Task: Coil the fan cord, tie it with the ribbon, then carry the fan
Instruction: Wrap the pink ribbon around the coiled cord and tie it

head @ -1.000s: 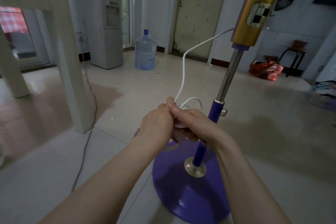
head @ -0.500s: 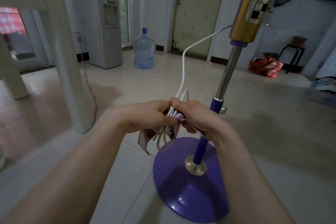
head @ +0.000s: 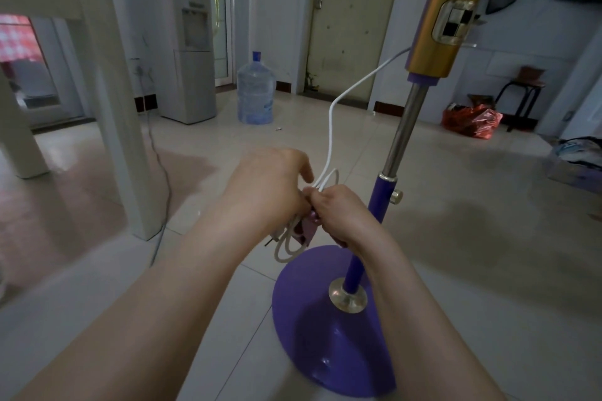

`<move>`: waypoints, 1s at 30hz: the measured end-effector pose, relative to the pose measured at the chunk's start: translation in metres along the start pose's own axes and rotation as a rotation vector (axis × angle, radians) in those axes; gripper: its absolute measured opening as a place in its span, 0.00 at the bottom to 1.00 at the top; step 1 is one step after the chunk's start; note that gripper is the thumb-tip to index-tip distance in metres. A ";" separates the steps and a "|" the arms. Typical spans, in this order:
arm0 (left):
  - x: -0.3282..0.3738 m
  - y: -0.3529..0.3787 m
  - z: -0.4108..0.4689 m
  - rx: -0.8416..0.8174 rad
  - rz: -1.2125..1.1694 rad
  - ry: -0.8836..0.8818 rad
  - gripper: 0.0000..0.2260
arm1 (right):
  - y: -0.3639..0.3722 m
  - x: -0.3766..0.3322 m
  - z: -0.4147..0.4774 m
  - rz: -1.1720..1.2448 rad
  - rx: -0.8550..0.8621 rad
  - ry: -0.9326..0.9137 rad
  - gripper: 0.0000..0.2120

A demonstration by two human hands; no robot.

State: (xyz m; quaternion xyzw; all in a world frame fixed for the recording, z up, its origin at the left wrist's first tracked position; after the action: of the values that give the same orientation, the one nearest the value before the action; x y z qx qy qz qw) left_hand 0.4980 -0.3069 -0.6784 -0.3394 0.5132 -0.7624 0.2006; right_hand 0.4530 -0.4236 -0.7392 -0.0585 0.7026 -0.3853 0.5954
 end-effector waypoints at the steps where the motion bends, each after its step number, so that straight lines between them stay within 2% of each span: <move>1: 0.006 0.003 -0.002 0.009 0.010 0.050 0.15 | 0.001 0.000 0.000 -0.006 0.002 0.004 0.13; 4: 0.010 0.013 -0.008 -0.089 -0.052 0.093 0.15 | 0.004 0.004 -0.001 0.251 -0.033 0.080 0.14; 7: 0.006 0.016 -0.009 -0.172 -0.072 0.067 0.20 | 0.010 0.005 -0.003 0.437 -0.102 0.119 0.15; 13: 0.004 0.020 -0.002 -0.149 -0.196 0.076 0.23 | 0.006 0.003 -0.006 0.564 -0.198 0.085 0.14; 16: 0.002 0.025 0.000 -0.171 -0.267 0.095 0.23 | 0.003 0.004 -0.007 0.598 -0.185 0.077 0.12; 19: -0.008 0.021 0.007 -0.019 -0.443 0.085 0.17 | 0.004 0.004 -0.003 0.632 -0.145 0.070 0.12; 21: -0.020 0.019 0.013 0.103 -0.393 0.091 0.21 | 0.006 0.004 0.000 0.645 -0.131 0.061 0.14; 22: -0.027 0.023 0.015 0.065 -0.412 0.081 0.26 | 0.006 0.001 -0.001 0.650 -0.142 0.056 0.14; 24: -0.037 0.037 0.012 -0.210 -0.605 0.008 0.40 | 0.007 -0.002 -0.001 0.670 -0.165 0.049 0.12; 25: -0.040 0.045 0.008 -0.334 -0.698 -0.007 0.43 | 0.007 -0.004 -0.002 0.688 -0.172 0.054 0.12; 27: -0.045 0.058 0.003 -0.465 -0.800 0.010 0.40 | 0.008 -0.006 -0.002 0.692 -0.180 0.057 0.16; 30: -0.048 0.072 0.001 -0.562 -0.979 -0.035 0.29 | 0.009 -0.007 -0.003 0.653 -0.209 0.048 0.20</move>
State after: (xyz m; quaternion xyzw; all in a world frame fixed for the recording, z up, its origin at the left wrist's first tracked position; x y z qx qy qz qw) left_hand 0.5290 -0.3041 -0.7590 -0.5909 0.4755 -0.5949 -0.2660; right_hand 0.4557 -0.4124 -0.7387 0.1182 0.7338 -0.1015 0.6613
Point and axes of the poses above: each hand's wrist, its own z-axis towards the middle knuckle, its own y-axis out of the palm, x = y × z, the point moved 3 cm from there along z, towards the middle knuckle, and after that the axes turned 1 degree about z, right-handed, at the moved point
